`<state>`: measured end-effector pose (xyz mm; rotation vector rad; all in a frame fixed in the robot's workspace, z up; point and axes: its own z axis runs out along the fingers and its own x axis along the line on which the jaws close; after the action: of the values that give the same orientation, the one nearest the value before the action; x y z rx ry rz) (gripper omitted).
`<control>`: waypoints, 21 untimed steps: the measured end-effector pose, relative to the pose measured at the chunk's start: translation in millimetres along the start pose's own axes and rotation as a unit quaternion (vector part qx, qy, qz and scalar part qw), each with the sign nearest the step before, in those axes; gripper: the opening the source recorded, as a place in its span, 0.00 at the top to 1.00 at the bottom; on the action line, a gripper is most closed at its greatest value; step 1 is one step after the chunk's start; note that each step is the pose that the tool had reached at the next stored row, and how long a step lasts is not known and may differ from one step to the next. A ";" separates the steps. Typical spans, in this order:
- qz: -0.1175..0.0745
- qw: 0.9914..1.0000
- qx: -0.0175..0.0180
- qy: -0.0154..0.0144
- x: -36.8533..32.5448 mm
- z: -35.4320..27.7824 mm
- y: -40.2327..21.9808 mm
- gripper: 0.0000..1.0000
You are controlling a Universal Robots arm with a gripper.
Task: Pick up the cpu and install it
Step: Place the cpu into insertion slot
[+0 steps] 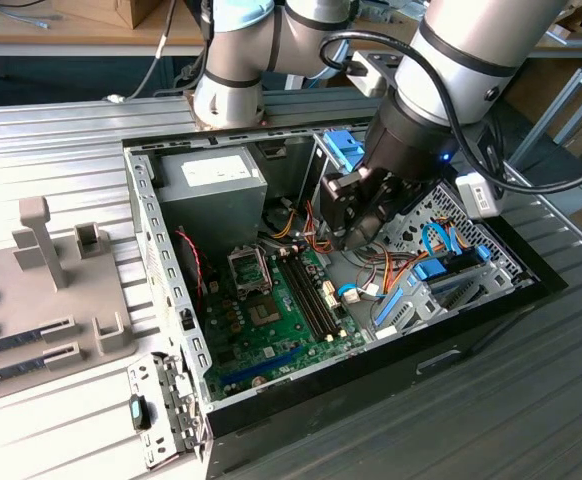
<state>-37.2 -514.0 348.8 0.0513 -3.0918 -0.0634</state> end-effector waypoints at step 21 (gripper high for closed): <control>0.000 1.000 0.000 0.000 -0.3 5.0 -0.4 0.53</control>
<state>-37.1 -514.2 343.8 0.0513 -3.0918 -0.0634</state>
